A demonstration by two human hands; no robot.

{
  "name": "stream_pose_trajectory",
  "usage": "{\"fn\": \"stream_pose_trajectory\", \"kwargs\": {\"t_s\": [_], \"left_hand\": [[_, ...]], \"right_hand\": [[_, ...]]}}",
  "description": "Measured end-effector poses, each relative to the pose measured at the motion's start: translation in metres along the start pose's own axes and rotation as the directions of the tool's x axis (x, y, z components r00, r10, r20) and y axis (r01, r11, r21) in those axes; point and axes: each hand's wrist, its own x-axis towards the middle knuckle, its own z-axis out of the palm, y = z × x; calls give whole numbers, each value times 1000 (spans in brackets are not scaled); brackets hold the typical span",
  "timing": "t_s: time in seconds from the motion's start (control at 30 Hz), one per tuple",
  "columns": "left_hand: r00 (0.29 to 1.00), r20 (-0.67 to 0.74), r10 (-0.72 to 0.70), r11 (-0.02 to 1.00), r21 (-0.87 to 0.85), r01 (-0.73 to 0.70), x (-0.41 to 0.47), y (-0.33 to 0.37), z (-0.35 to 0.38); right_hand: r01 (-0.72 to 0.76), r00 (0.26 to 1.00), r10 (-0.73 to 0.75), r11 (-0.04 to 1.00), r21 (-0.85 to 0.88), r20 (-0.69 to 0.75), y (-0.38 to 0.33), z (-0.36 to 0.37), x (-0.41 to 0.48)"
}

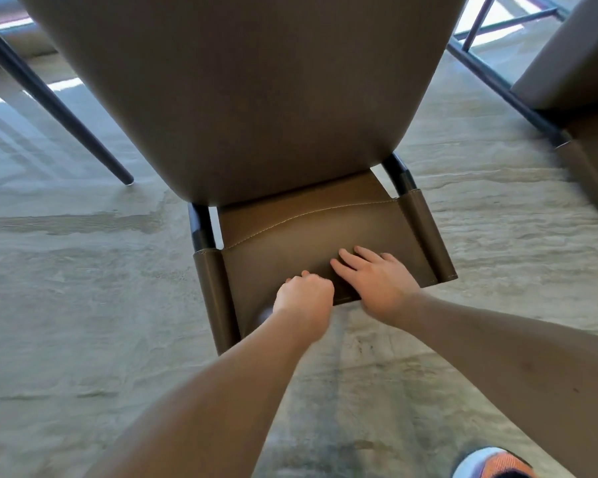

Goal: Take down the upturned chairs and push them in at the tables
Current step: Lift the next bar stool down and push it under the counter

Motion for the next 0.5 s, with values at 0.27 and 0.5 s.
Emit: {"fn": "stream_pose_trajectory", "kwargs": {"t_s": [0.27, 0.5], "left_hand": [[1000, 29, -9, 994, -112, 12, -71, 9, -92], [995, 102, 18, 986, -164, 0, -148, 21, -195]], "right_hand": [[-73, 997, 72, 986, 151, 17, -19, -107, -54], [-75, 990, 53, 984, 163, 131, -24, -232, -115]]}}
